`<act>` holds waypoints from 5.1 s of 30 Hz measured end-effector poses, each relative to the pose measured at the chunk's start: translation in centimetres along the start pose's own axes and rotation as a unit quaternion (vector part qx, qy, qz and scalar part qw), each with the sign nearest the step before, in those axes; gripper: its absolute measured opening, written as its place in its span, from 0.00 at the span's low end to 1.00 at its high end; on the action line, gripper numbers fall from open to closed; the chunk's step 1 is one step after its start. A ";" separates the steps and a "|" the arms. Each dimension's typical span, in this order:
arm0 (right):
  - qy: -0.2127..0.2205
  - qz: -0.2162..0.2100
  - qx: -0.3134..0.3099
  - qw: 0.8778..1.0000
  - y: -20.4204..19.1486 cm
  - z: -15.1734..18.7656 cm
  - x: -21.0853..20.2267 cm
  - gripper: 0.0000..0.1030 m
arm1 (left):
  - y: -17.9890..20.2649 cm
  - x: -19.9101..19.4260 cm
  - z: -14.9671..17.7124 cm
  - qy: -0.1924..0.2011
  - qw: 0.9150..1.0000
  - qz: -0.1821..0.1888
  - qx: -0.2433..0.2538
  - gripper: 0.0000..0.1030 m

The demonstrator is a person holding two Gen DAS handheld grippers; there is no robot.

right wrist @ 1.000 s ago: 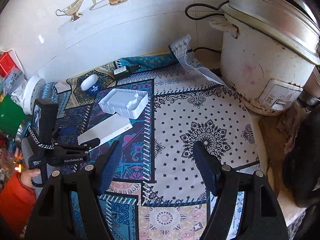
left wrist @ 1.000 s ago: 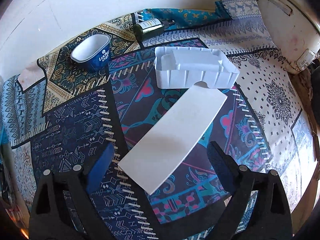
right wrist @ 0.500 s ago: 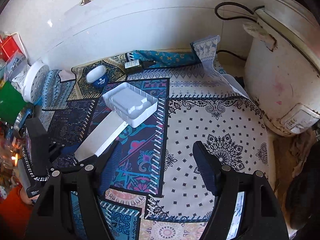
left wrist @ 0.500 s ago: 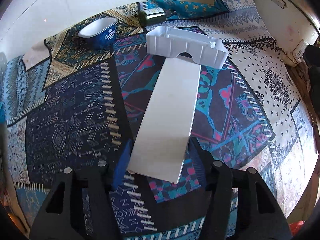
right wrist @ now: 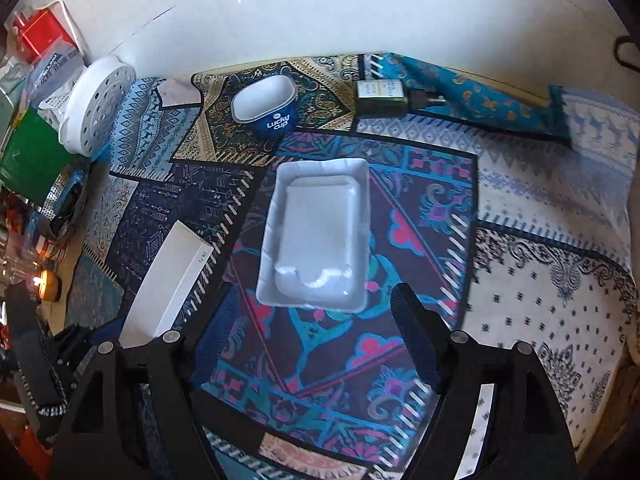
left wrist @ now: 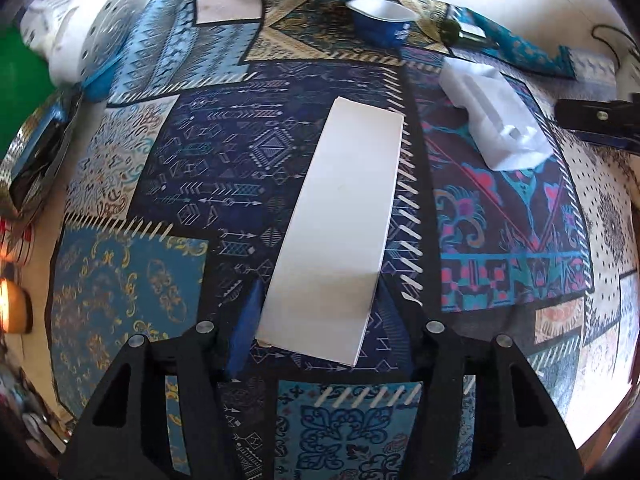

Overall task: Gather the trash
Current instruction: 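Grasp the long white paper box with the left tool while the right tool grasps the white foam tray, then carry the paper box and foam tray with both tools down over the bin, then open both tools over the bin to drop the box and tray, then raise both open tools back up toward the counter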

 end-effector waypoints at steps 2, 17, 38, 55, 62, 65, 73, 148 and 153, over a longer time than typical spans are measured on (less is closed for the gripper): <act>-0.003 0.020 -0.004 1.000 -0.3 -0.7 1.7 0.73 | -0.4 0.2 0.0 -0.002 1.000 0.007 -0.009 0.55; -0.010 0.050 0.051 0.997 2.6 -0.2 5.0 0.75 | 0.8 1.0 -1.1 0.011 1.000 0.016 0.024 0.49; 0.085 0.016 -0.036 0.996 -0.6 8.0 -10.1 0.63 | 4.2 -12.3 1.2 0.103 0.992 0.030 -0.067 0.49; 0.142 0.013 -0.021 0.990 -8.6 20.7 -15.8 0.63 | 1.9 -19.9 14.2 0.133 0.988 0.064 -0.045 0.49; 0.147 0.023 0.012 0.989 -14.0 28.2 -14.2 0.63 | -2.0 -21.2 23.3 0.137 0.988 0.064 0.000 0.49; 0.143 0.029 0.024 0.989 -16.0 31.7 -13.4 0.63 | -3.2 -21.2 26.9 0.131 0.989 0.073 0.010 0.49; 0.096 0.040 0.055 0.993 -18.5 39.3 -11.6 0.63 | -3.4 -19.2 34.8 0.070 0.992 0.094 0.038 0.49; -0.100 0.019 0.149 0.984 8.7 58.5 31.0 0.71 | 11.7 32.5 56.6 -0.197 0.974 0.107 0.017 0.55; -0.089 0.036 0.132 0.987 5.9 56.4 25.7 0.70 | 9.4 26.0 54.0 -0.173 0.981 0.088 0.017 0.55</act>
Point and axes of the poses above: each gripper's, at about its wrist camera, not at the fingertips, and x roughly the way its jaws point, y to its right, z to its underside, the point moved 7 cm from there along x, roughly the way its jaws point, and after that the axes turned 15 degrees about -z, right-handed, at the moved point
